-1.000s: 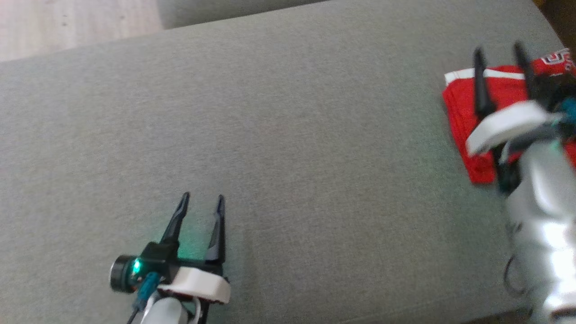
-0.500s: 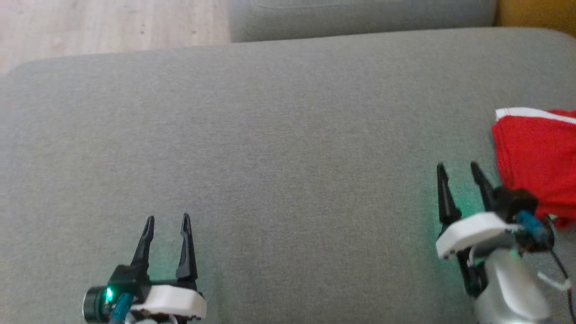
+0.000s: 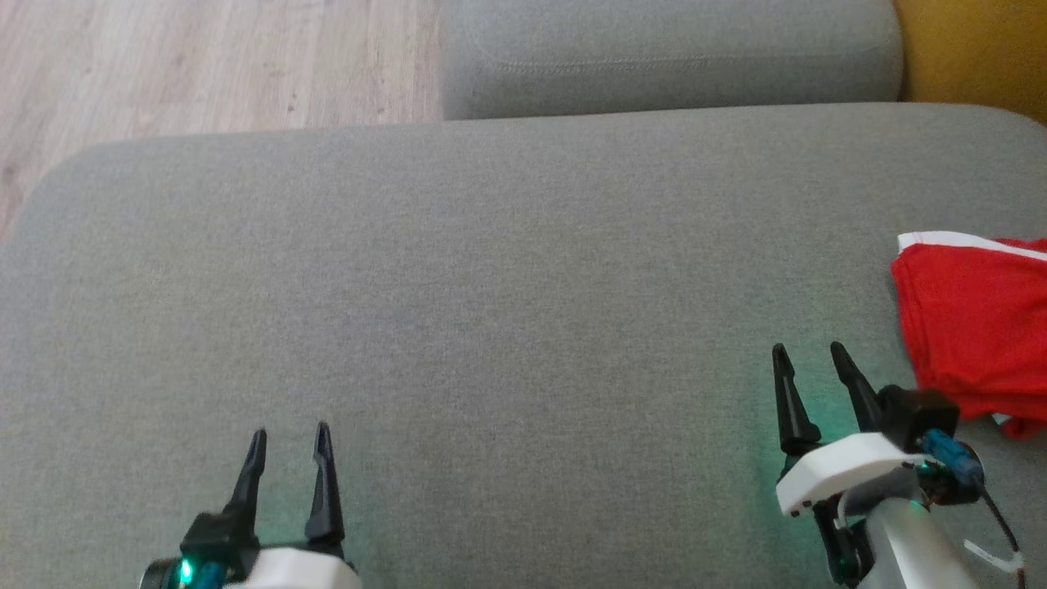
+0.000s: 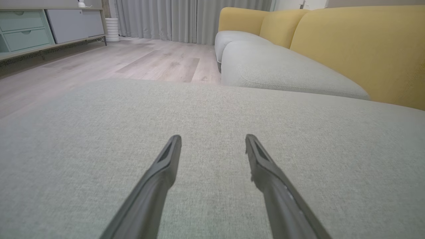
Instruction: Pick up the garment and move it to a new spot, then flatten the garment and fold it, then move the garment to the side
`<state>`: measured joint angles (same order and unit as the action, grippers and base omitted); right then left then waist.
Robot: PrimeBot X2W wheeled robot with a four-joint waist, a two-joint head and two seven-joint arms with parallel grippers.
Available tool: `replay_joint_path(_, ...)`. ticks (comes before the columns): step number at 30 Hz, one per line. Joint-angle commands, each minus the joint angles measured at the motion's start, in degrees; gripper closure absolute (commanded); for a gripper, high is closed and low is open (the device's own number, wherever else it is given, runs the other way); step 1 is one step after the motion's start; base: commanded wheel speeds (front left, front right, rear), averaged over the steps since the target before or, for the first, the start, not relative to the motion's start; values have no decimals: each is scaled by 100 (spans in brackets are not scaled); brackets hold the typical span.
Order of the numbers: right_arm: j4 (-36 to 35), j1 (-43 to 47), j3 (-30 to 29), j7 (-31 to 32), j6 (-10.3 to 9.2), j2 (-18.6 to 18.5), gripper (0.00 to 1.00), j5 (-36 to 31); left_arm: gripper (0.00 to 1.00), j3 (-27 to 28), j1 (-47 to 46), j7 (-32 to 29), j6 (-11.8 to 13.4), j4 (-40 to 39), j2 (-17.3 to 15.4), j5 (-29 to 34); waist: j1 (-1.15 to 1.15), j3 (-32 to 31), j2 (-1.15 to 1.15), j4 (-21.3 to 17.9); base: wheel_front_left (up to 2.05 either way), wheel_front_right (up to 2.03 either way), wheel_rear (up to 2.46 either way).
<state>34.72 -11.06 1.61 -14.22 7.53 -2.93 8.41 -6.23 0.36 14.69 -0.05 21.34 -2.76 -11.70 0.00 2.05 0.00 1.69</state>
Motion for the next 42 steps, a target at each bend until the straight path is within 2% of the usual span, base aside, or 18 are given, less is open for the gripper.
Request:
replay_joint_path(1,-201,-66,161,-77,-4,4,0,35,0,212,-43,31,-18,-133,-11,-42,0,-85,0,-34,0,0,0)
replay_joint_path(16,-297,69,323,-77,-4,5,0,202,0,300,118,31,-220,-127,-11,-168,0,-391,0,-117,0,0,0)
replay_joint_path(17,-103,142,172,0,0,0,100,180,100,88,241,-1,-223,31,0,-141,0,-393,0,-117,0,0,0)
replay_joint_path(22,255,410,167,22,0,18,100,197,100,75,361,-10,-231,416,9,-182,0,-398,0,-118,0,0,0)
replay_joint_path(42,-101,423,18,335,-1,16,100,1444,100,257,206,-331,-309,244,6,-1382,0,-366,0,-126,0,0,0)
